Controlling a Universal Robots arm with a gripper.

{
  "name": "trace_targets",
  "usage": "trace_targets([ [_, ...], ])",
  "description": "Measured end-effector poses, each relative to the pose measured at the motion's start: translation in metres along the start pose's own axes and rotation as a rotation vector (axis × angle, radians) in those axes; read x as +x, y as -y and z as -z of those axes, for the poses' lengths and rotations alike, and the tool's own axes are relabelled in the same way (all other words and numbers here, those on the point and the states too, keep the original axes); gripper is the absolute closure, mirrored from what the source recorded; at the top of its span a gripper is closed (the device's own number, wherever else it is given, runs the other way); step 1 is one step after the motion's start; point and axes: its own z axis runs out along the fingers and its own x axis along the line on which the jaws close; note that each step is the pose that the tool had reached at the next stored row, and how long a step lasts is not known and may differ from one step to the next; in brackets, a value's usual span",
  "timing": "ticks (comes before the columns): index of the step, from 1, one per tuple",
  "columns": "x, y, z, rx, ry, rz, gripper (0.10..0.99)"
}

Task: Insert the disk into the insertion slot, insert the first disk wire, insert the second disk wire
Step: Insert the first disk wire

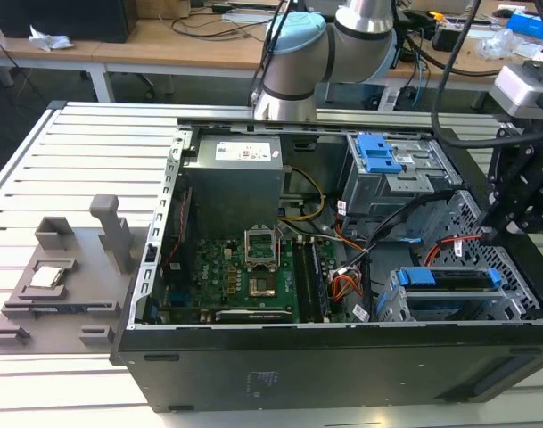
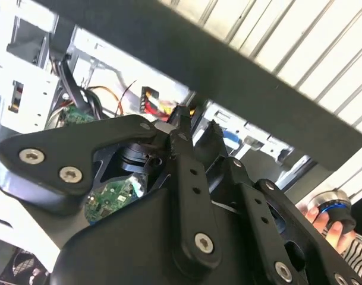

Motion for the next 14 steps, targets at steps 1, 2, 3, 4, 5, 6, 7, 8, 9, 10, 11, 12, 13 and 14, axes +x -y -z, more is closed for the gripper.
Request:
trace_targets([
  [1, -0.0002, 0.0039, 0.0002, 0.000, -0.0001, 0.000, 0.784],
  [2, -0.0003, 0.0059, 0.0002, 0.000, -0.0001, 0.000, 0.784],
  [3, -0.0005, 0.0077, 0.0003, -0.001, -0.0001, 0.001, 0.784],
  [4, -0.0009, 0.0109, 0.0003, -0.001, -0.0002, 0.001, 0.784],
  [5, -0.0011, 0.0129, 0.0003, -0.001, -0.0001, 0.002, 0.784],
  [6, -0.0015, 0.0140, 0.0002, -0.001, -0.0001, 0.003, 0.784],
  [7, -0.0017, 0.0140, -0.0002, -0.001, 0.0000, 0.003, 0.784],
  [8, -0.0020, 0.0139, -0.0004, -0.001, -0.0001, 0.003, 0.784],
  [9, -0.0021, 0.0125, -0.0005, -0.001, -0.0003, 0.003, 0.784],
  [10, -0.0020, 0.0111, -0.0007, -0.001, -0.0002, 0.003, 0.784],
  [11, -0.0020, 0.0092, -0.0009, -0.001, -0.0002, 0.003, 0.784],
  [12, -0.0020, 0.0061, -0.0011, -0.001, -0.0002, 0.003, 0.784],
  [13, -0.0019, 0.0041, -0.0013, -0.001, -0.0003, 0.003, 0.784],
  [14, -0.0019, -0.0002, -0.0019, -0.001, -0.0004, 0.004, 0.784],
])
